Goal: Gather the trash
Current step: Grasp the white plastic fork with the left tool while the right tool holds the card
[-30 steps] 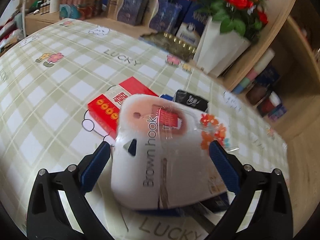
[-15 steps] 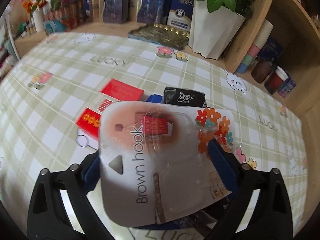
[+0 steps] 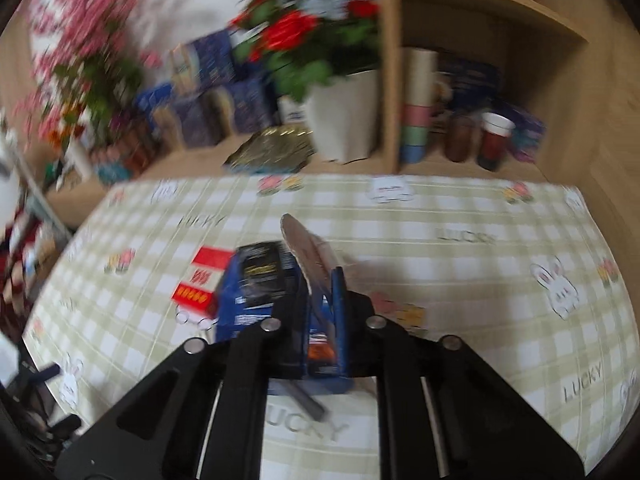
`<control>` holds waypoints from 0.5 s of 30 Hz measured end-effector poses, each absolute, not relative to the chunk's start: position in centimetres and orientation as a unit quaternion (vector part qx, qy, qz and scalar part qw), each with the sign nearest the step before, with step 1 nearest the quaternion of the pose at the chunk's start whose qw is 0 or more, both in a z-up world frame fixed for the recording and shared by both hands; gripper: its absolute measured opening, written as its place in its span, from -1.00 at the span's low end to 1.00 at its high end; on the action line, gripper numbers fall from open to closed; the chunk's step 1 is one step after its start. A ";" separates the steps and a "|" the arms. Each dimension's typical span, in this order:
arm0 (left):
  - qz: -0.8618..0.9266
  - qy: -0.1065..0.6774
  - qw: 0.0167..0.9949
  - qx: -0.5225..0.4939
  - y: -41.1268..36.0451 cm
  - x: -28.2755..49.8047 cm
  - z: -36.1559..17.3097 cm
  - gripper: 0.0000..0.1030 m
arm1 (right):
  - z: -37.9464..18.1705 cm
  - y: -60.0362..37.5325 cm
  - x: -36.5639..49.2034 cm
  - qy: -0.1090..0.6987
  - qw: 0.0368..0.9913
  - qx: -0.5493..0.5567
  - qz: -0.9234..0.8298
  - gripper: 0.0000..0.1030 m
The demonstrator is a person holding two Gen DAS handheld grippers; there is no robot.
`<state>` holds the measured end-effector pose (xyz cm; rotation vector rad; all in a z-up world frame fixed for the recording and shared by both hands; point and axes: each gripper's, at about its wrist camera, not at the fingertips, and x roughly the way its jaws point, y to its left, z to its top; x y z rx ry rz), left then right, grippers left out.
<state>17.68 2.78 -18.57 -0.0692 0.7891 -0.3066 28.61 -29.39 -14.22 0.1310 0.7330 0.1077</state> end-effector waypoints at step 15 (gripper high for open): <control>-0.180 0.452 0.873 -0.033 -6.4 25.6 -21.8 -0.07 | -17.3 -35.8 27.9 0.350 0.920 0.170 0.051 -0.82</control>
